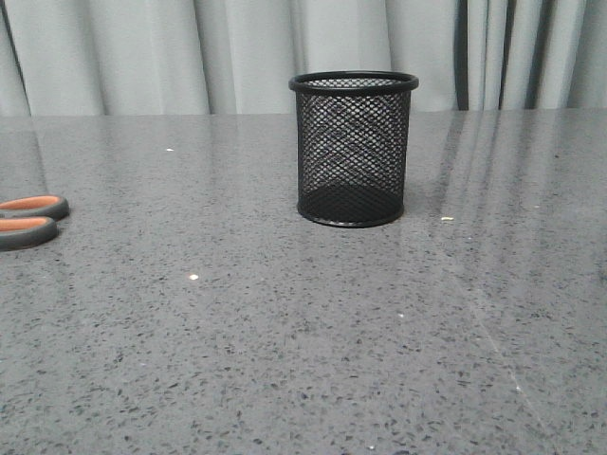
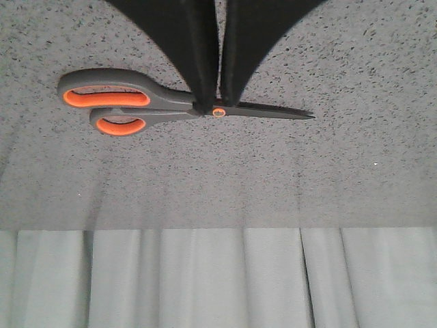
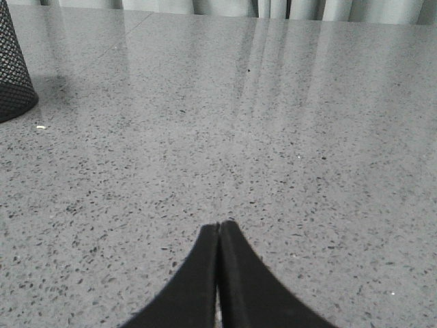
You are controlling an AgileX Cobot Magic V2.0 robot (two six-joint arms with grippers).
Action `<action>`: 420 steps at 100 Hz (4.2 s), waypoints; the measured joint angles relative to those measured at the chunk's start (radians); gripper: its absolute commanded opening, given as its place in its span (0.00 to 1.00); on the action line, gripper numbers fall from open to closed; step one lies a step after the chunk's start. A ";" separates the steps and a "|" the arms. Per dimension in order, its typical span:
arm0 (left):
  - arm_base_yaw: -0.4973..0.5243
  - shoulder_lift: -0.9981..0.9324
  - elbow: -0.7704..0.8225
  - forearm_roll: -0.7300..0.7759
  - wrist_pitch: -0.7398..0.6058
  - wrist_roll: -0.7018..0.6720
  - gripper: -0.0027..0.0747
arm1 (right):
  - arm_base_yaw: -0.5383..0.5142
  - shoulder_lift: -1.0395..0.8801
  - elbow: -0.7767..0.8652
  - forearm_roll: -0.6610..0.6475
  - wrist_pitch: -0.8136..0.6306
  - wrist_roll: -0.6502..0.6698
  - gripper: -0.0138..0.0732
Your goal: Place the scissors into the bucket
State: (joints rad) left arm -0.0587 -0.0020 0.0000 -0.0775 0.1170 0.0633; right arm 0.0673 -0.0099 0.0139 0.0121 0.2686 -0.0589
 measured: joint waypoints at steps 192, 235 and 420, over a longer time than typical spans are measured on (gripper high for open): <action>0.000 0.000 -0.005 -0.649 -0.056 0.000 0.01 | 0.000 0.000 -0.005 0.450 -0.280 0.000 0.10; 0.000 0.314 -0.513 -0.310 0.384 0.005 0.01 | 0.000 0.299 -0.407 0.315 0.082 0.003 0.10; -0.027 1.494 -1.253 -0.051 1.117 1.339 0.57 | 0.092 0.800 -0.799 0.239 0.453 -0.137 0.60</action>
State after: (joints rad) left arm -0.0856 1.4916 -1.2528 -0.1281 1.2341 1.4021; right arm 0.1592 0.7902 -0.7852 0.2512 0.7218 -0.1955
